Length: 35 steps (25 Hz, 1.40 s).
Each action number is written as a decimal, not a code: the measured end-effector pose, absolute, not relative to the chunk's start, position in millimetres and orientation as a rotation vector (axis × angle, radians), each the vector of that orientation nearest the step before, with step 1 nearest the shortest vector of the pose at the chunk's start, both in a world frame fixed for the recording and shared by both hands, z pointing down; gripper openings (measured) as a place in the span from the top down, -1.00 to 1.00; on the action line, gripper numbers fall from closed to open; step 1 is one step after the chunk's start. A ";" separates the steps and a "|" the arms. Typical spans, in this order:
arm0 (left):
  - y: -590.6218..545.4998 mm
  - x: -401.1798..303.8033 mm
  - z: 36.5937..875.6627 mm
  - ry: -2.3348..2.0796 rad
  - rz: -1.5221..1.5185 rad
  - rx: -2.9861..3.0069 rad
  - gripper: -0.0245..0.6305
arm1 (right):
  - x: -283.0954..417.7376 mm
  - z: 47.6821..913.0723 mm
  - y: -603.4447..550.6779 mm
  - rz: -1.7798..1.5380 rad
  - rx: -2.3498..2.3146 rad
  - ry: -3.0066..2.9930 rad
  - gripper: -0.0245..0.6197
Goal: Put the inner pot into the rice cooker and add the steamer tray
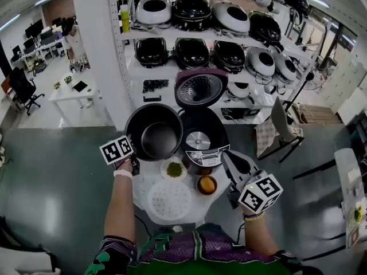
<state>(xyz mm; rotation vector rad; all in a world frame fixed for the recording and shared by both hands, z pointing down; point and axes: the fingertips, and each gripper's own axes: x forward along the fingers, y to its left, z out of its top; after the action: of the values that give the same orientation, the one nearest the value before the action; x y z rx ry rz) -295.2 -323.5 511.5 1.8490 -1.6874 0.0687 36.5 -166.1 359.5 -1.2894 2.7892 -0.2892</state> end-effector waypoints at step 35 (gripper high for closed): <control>-437.0 -84.3 520.0 -1.624 0.201 1.892 0.83 | 179.1 393.9 -272.9 -0.464 -1.146 2.781 0.90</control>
<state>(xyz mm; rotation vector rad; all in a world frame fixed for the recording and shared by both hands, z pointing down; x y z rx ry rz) -84.3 -437.0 520.0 1.8917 -1.6243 0.2005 179.1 -272.9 393.9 -1.1460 2.7812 -0.4641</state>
